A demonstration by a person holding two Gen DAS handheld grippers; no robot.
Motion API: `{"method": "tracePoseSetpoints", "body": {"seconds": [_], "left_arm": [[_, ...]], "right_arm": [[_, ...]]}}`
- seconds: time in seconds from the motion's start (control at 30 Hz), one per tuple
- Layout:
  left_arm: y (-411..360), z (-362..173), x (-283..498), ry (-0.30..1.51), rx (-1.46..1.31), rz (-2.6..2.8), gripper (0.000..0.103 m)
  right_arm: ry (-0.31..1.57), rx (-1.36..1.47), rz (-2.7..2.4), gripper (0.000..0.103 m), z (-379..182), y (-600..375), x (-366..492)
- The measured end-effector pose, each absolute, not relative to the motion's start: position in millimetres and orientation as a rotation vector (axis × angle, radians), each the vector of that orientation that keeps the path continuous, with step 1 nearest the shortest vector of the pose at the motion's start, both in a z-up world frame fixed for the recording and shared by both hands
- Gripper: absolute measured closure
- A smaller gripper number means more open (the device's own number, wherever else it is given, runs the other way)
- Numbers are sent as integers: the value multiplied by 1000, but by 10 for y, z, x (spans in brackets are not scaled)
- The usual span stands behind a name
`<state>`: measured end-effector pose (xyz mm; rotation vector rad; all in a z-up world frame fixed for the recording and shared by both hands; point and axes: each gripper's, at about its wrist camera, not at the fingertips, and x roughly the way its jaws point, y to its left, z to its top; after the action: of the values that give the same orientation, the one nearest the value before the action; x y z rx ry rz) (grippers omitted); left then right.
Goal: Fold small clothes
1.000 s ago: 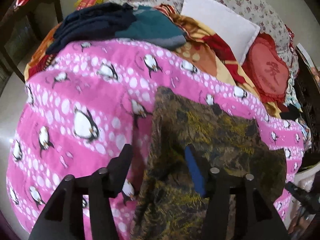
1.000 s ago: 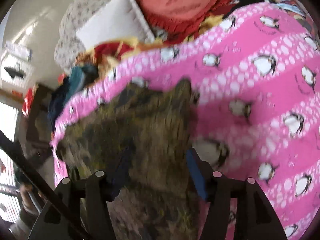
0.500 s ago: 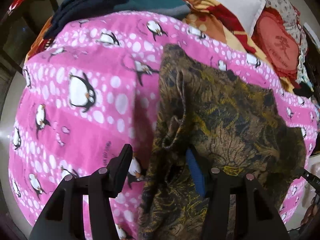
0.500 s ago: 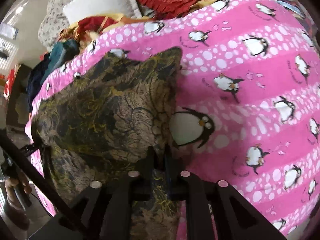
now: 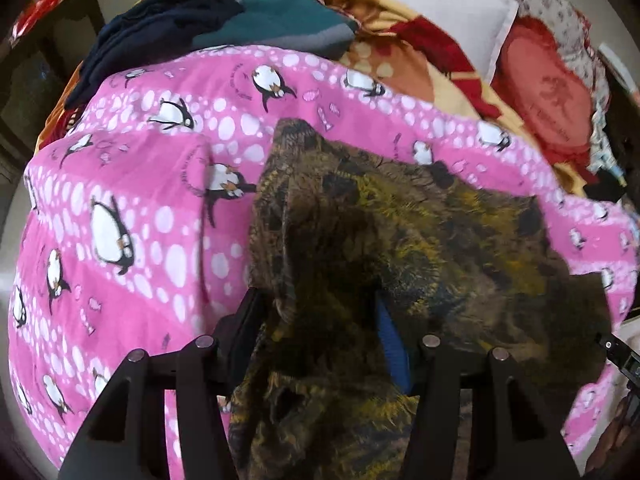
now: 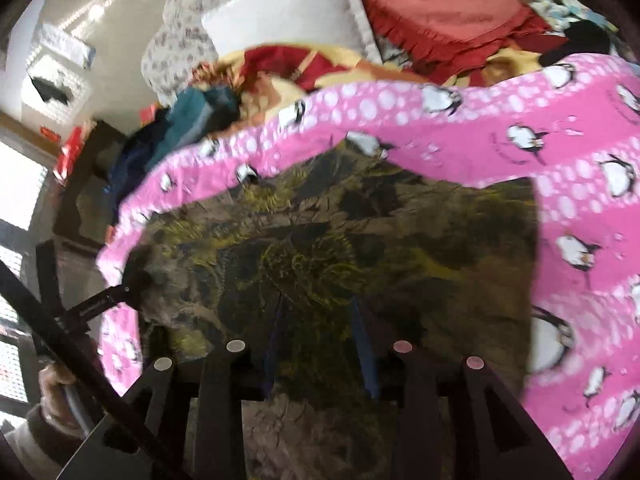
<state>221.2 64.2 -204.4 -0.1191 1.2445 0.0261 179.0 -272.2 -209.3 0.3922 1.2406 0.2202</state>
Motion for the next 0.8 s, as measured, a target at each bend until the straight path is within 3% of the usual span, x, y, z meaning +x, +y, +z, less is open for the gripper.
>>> {"method": "tracePoseSetpoints", "body": {"seconds": [0.1,0.33,0.4,0.43,0.57,0.8], "left_arm": [[669,-2083,2251,1227,-98,49,26],[947,-1812,2064,1239,-174,19,26],[1026,-1703,1908,1234,-185,-5,26],[1078,-1648,1805,1234,-191,-17,26],[1264,-1534,1319,1260,-221,-40,26],[1274,-1833,540,1396,-198,-75,25]], "right_arm": [[1256,344,177,66,-2277,-2647,1871],[1253,403,182,66,-2012,-2895,1686],[1252,444,206,49,-1886,-3018,1428],[1257,456,210,46,-1851,-3079,1290],[1342,443,187,45,-1858,-3224,728],[1478,555,133,45,-2177,-3389,-103]]}}
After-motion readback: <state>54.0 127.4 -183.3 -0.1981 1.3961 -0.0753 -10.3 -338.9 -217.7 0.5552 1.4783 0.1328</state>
